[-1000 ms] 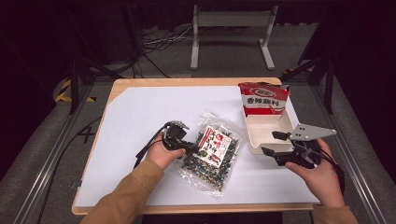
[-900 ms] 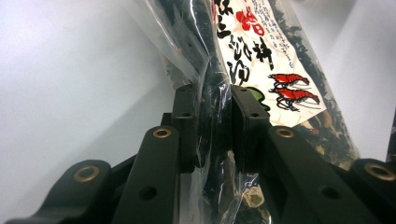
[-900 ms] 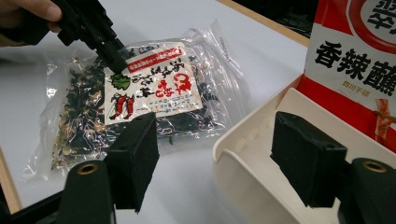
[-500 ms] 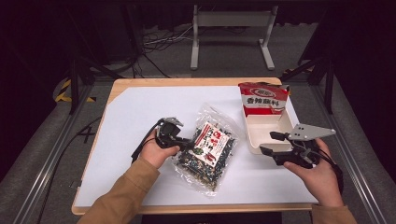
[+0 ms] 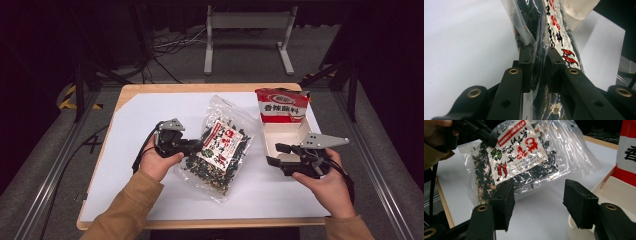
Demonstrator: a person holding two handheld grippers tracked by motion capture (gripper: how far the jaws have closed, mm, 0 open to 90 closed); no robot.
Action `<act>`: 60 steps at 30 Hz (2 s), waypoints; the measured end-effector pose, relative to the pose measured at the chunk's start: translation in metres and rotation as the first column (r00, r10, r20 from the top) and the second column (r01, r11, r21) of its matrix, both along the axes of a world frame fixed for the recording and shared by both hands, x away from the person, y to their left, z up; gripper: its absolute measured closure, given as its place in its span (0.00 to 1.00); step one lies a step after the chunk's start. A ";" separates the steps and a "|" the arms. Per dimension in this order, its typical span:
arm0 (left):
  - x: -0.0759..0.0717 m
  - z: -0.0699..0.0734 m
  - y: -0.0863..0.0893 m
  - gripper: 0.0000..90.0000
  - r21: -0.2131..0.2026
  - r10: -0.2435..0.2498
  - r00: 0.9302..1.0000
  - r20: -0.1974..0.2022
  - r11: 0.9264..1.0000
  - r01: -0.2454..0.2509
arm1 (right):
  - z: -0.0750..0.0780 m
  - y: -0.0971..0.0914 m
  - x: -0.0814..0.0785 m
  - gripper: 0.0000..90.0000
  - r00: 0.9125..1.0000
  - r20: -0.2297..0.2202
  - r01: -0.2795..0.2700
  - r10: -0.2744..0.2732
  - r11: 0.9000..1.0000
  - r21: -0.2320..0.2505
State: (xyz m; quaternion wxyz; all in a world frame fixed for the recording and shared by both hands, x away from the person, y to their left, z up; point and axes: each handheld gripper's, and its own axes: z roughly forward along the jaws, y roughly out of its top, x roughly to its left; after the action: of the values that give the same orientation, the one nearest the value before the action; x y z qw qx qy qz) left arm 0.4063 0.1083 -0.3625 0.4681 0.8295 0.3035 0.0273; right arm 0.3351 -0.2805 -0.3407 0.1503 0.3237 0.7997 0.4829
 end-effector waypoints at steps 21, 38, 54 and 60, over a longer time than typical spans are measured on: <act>-0.018 0.017 -0.003 0.86 -0.123 -0.087 0.984 0.159 0.987 0.107 | -0.022 0.025 0.012 0.38 0.992 -0.124 0.048 -0.032 0.991 0.126; -0.021 0.013 -0.012 0.85 -0.147 -0.152 0.973 0.174 0.973 0.178 | -0.021 0.032 0.013 0.55 0.994 -0.108 -0.001 0.032 0.961 0.277; -0.019 0.008 -0.013 0.84 -0.109 -0.142 0.975 0.173 0.981 0.162 | -0.002 0.030 0.001 0.86 0.994 -0.043 -0.089 0.105 0.958 0.273; -0.016 0.009 -0.010 0.75 -0.134 -0.138 0.975 0.174 0.978 0.162 | 0.004 0.031 -0.002 0.87 0.993 -0.023 -0.102 0.113 0.957 0.272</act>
State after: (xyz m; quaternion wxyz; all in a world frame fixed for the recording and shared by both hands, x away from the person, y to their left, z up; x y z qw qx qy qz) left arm 0.3898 0.0980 -0.3537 0.5522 0.8081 0.2016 0.0376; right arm 0.3327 -0.2496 -0.3369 0.0627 0.3064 0.7454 0.5886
